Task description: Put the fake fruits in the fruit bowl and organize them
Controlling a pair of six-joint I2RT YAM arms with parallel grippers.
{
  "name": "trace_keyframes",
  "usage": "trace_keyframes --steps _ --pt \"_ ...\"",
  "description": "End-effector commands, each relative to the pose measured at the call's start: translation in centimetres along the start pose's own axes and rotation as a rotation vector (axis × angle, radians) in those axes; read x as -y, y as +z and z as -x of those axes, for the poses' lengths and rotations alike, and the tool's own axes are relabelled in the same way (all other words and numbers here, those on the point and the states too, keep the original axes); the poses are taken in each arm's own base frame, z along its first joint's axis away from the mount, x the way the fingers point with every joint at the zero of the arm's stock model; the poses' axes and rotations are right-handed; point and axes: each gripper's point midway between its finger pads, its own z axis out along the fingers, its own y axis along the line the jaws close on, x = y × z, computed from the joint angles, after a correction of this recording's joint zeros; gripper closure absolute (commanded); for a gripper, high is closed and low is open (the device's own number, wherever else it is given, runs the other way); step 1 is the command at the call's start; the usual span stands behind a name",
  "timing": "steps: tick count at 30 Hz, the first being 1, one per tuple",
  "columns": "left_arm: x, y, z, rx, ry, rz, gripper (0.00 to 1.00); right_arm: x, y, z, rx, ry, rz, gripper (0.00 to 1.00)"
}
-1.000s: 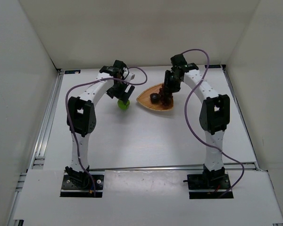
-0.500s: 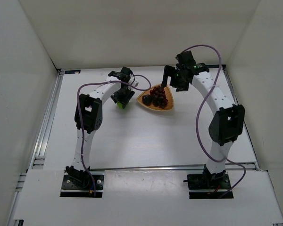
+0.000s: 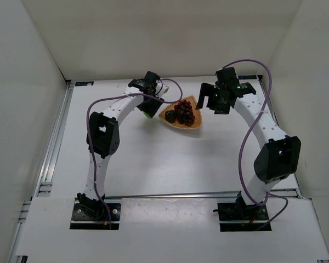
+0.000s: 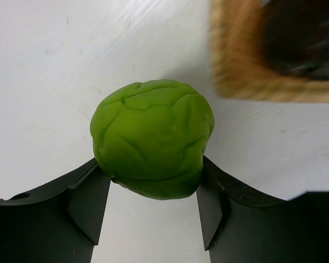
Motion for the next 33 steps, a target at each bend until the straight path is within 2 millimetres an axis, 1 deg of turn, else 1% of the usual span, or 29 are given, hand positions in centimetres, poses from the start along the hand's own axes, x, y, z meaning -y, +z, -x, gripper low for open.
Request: trace_keyframes --steps 1,3,4,5,6,7,8,9,10,11,12,13,14,15,16,17,18,19,20,21,22,23,25,26,27,29,30,32,33 --pt "2.0 -8.2 7.5 0.300 0.062 -0.003 0.76 0.2 -0.7 0.5 0.037 0.022 0.003 0.02" --pt "3.6 -8.0 8.5 0.324 0.085 -0.040 0.76 0.6 -0.9 0.5 0.040 0.030 -0.002 0.02" --pt "5.4 -8.5 9.4 0.351 0.110 -0.080 0.76 0.8 -0.7 0.2 0.031 0.031 -0.005 0.02" --pt "6.3 -8.4 9.7 0.357 0.122 -0.100 0.76 0.7 -1.1 0.3 0.041 0.029 -0.001 0.02" --pt "7.2 -8.3 9.9 0.361 0.136 -0.119 0.76 1.3 -1.2 0.3 0.048 0.037 -0.019 0.02" --pt "9.1 -7.4 9.8 0.343 0.163 -0.145 0.75 1.5 -0.9 -0.2 0.034 0.048 -0.025 0.02" --pt "9.9 -7.4 10.2 0.355 0.175 -0.152 0.75 2.2 -1.1 -0.1 0.043 0.056 -0.043 0.02" --pt "10.7 -6.9 10.1 0.346 0.187 -0.159 0.75 2.3 -1.4 -0.1 0.052 0.065 -0.051 0.02" --pt "11.4 -5.8 10.0 0.332 0.197 -0.167 0.75 3.2 -1.0 -0.7 0.035 0.092 -0.069 0.02" --pt "12.6 -5.4 9.8 0.324 0.215 -0.178 0.74 3.7 -1.7 -0.2 0.061 0.104 -0.069 0.02" --pt "12.8 -4.9 9.7 0.312 0.205 -0.181 0.74 4.1 -1.9 -0.4 0.062 0.127 -0.075 0.02" --pt "13.7 -4.4 9.5 0.302 0.219 -0.190 0.74 4.7 -2.0 -0.1 0.079 0.140 -0.080 0.02" --pt "14.2 -4.5 9.4 0.302 0.218 -0.196 0.74 4.7 -2.3 -0.7 0.073 0.140 -0.073 0.02" --pt "14.3 -4.3 9.5 0.302 0.218 -0.196 0.74 5.0 -2.6 -0.2 0.094 0.148 -0.072 0.02" --pt "14.3 -4.3 9.5 0.302 0.218 -0.196 0.73 5.4 -2.8 -0.3 0.096 0.156 -0.078 0.02" --pt "14.4 -3.8 9.6 0.300 0.218 -0.196 0.73 5.5 -2.8 -0.3 0.096 0.156 -0.078 0.01" --pt "14.9 -3.4 9.4 0.293 0.236 -0.200 0.72 5.5 -2.9 -0.5 0.096 0.156 -0.078 0.01" --pt "14.7 -3.6 9.7 0.301 0.234 -0.190 0.70 5.9 -3.0 -0.4 0.099 0.165 -0.084 0.01" --pt "14.8 -3.1 9.5 0.291 0.235 -0.191 0.68 5.7 -3.0 -0.5 0.096 0.164 -0.076 0.01" --pt "14.8 -3.1 9.5 0.290 0.235 -0.191 0.66 6.1 -3.1 -0.3 0.099 0.164 -0.082 0.01" --pt "14.8 -3.1 9.5 0.290 0.235 -0.191 0.62 6.0 -3.4 -0.2 0.107 0.162 -0.078 0.01" --pt "14.8 -3.1 9.5 0.290 0.235 -0.191 0.45 6.0 -3.4 -0.2 0.107 0.162 -0.078 0.01" --pt "14.7 -2.8 9.2 0.280 0.235 -0.183 0.25 5.9 -3.4 -0.3 0.104 0.153 -0.070 0.01" --pt "14.5 -2.8 9.2 0.279 0.234 -0.174 0.15 6.2 -3.4 -0.1 0.107 0.160 -0.075 0.01" --pt "14.4 -3.3 9.4 0.290 0.233 -0.173 0.00 6.2 -3.4 -0.1 0.107 0.160 -0.075 0.01" --pt "13.9 -4.4 9.8 0.308 0.228 -0.148 0.00 6.0 -3.9 0.3 0.124 0.157 -0.069 0.01" --pt "13.7 -5.2 10.1 0.325 0.226 -0.146 0.00 6.4 -4.0 0.4 0.126 0.155 -0.074 0.01" --pt "13.2 -6.4 10.5 0.347 0.232 -0.128 0.00 6.3 -4.3 0.5 0.135 0.154 -0.071 0.01" --pt "13.2 -6.4 10.5 0.347 0.232 -0.128 0.00 6.3 -4.4 0.3 0.136 0.154 -0.070 0.01"
